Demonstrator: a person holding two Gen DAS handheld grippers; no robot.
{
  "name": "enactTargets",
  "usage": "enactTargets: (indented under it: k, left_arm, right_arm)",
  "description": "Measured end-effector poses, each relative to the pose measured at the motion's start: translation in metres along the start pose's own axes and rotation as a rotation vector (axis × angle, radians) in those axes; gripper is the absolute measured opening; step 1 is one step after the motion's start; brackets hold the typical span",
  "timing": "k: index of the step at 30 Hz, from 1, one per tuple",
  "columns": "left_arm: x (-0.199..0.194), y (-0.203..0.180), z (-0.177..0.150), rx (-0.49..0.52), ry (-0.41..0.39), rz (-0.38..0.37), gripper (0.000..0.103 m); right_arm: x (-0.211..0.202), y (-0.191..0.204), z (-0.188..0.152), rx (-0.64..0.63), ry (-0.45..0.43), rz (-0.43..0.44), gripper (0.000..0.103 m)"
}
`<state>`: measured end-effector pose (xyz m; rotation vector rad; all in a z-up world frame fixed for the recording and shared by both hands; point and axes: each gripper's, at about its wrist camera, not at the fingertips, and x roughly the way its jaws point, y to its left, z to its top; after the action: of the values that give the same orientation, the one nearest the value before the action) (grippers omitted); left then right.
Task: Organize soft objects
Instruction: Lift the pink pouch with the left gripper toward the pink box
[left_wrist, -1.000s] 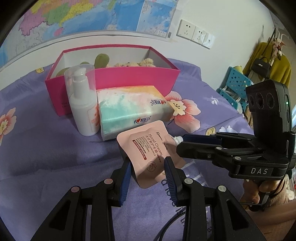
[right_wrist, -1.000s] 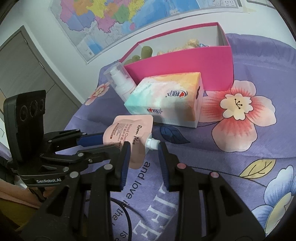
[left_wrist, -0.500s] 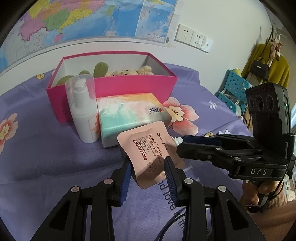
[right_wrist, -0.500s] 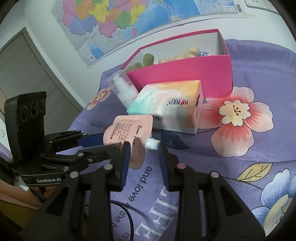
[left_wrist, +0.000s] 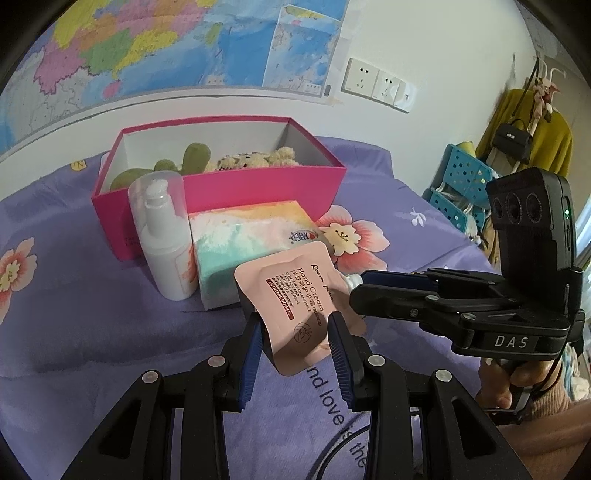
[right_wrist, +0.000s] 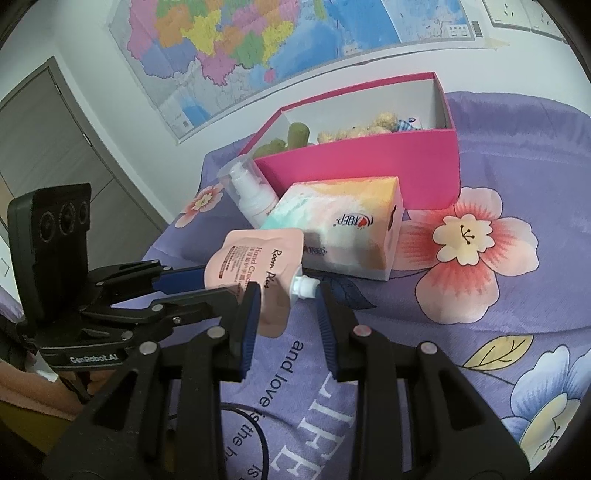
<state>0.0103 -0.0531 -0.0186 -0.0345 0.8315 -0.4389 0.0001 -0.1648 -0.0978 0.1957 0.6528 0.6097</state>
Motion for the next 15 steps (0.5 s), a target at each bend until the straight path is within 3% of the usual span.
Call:
enactTargets:
  k: [15]
  left_arm:
    - [-0.0033,-0.0046,0.0058,0.017,-0.024,0.014,0.035]
  right_arm:
    - [-0.0057,0.0010,0.0064,-0.011,-0.025,-0.003,0.034]
